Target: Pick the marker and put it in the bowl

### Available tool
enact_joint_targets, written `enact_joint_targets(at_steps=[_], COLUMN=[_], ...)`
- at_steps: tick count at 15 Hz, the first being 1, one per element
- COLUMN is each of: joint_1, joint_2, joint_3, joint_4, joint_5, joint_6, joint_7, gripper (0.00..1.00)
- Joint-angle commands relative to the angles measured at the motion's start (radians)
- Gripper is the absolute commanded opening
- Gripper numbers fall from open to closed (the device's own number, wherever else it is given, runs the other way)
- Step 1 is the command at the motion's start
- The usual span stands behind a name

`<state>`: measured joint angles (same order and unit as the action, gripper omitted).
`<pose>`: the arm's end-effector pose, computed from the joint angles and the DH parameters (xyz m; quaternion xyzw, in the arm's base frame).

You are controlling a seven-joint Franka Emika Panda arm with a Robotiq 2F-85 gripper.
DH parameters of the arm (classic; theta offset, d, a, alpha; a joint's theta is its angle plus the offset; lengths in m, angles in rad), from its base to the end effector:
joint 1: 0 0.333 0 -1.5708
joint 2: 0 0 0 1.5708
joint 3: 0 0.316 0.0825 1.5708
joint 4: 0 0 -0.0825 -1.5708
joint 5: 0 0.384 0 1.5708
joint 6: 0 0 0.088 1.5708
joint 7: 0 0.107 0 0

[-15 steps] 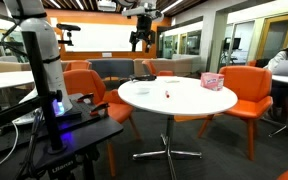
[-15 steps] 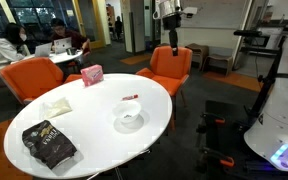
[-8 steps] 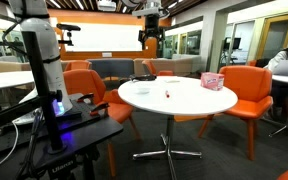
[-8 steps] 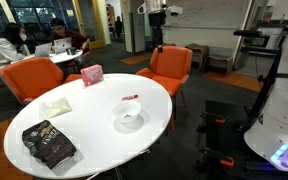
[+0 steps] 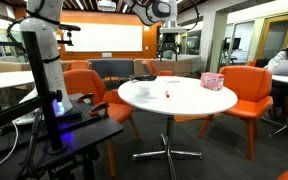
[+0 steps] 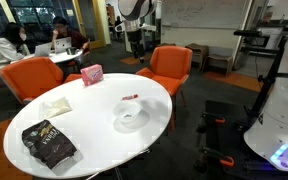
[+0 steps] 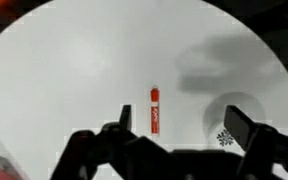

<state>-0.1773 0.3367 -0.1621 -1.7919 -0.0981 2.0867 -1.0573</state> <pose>0.5998 -0.2092 0.3632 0.9233 0.3773 -0.0590 0.0404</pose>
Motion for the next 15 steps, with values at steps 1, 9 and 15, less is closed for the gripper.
enact_joint_targets(at_steps=[1, 9, 15], joint_1=[-0.062, -0.056, -0.053], joint_2=[0.114, 0.211, 0.223], joint_3=[0.058, 0.094, 0.095], joint_4=[0.1, 0.043, 0.06], joint_5=[-0.01, -0.034, -0.071], joint_6=[0.007, 0.18, 0.138], joint_7=[-0.143, -0.037, 0.071], gripper=[1.0, 1.0, 1.0])
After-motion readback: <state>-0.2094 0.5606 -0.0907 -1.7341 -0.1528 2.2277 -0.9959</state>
